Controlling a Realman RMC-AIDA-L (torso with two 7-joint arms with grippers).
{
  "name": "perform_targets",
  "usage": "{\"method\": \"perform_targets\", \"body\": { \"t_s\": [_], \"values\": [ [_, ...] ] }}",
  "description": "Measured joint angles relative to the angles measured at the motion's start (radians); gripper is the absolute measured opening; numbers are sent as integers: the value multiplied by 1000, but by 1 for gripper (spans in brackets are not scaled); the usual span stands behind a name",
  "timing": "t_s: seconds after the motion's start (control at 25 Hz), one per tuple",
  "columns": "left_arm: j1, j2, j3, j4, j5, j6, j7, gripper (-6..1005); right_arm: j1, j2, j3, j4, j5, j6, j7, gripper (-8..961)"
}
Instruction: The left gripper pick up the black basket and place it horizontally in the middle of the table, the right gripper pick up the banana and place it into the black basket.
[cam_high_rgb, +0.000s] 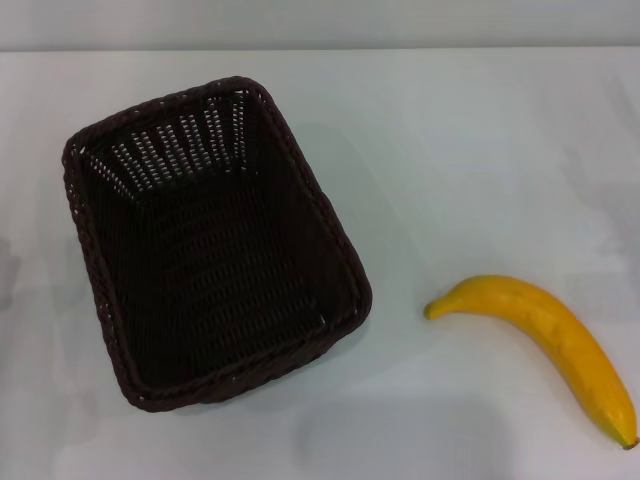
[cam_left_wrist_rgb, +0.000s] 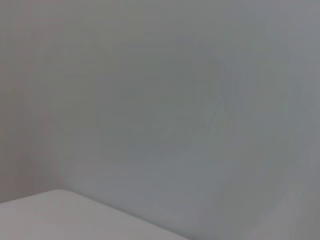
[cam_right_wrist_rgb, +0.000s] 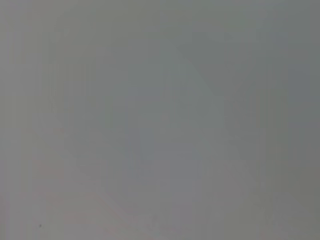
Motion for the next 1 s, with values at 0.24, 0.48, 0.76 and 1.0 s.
{"method": "perform_targets", "body": {
  "t_s": [0.24,0.48,0.76,1.0],
  "values": [
    [-4,0,0,0,0,0,0,880,-3,0,0,0,0,0,1,861],
    [-11,0,-10,0,-9,0,-19,879,-3,0,0,1,0,0,1,862],
    [-36,13,-47,95,8,38,-294,878,-2,0,0,1,0,-2,3,862],
    [-53,28,-46,388,273,130,-764,877,3,0,0,-1,0,-1,3,861]
  ]
}}
